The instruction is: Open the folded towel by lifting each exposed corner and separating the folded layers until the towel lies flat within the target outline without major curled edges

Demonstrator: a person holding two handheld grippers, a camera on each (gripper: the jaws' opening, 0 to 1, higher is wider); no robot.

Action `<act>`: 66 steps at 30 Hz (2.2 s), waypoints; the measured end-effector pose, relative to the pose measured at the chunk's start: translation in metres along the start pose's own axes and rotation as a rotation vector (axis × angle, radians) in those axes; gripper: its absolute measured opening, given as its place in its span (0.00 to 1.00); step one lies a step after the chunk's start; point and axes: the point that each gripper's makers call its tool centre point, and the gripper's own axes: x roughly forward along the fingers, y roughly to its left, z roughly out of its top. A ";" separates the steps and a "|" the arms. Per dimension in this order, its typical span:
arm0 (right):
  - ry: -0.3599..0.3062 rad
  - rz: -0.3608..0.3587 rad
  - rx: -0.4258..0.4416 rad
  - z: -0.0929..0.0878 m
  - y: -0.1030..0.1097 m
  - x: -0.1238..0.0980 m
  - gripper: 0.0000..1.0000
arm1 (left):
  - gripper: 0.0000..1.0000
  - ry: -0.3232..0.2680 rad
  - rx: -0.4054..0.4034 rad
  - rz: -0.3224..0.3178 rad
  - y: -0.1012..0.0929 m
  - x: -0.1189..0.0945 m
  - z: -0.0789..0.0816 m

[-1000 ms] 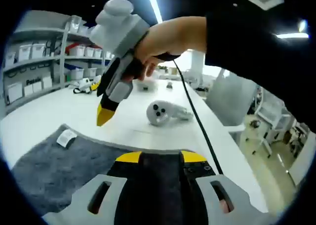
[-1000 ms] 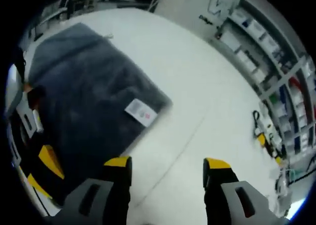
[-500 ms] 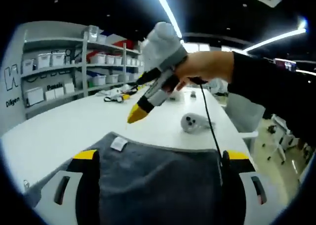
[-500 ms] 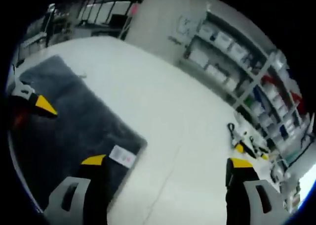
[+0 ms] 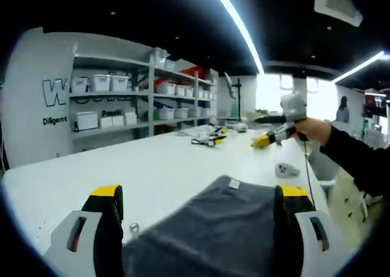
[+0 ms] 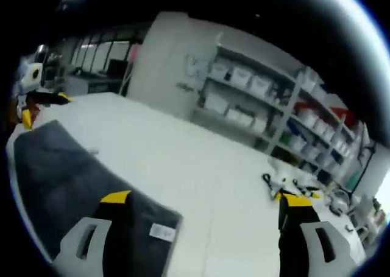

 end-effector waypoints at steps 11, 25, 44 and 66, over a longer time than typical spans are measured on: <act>-0.183 -0.017 0.005 0.041 0.031 -0.035 1.00 | 1.00 -0.053 0.018 0.193 0.099 -0.123 0.002; -0.198 -0.009 -0.010 0.037 0.089 -0.064 1.00 | 1.00 -0.008 0.031 0.379 0.160 -0.265 -0.034; -0.266 0.007 0.025 0.024 0.154 -0.127 1.00 | 0.98 0.009 -0.031 0.435 0.150 -0.361 -0.098; -0.293 0.157 -0.134 0.062 0.231 -0.128 1.00 | 0.92 0.178 -0.045 0.404 0.101 -0.393 -0.183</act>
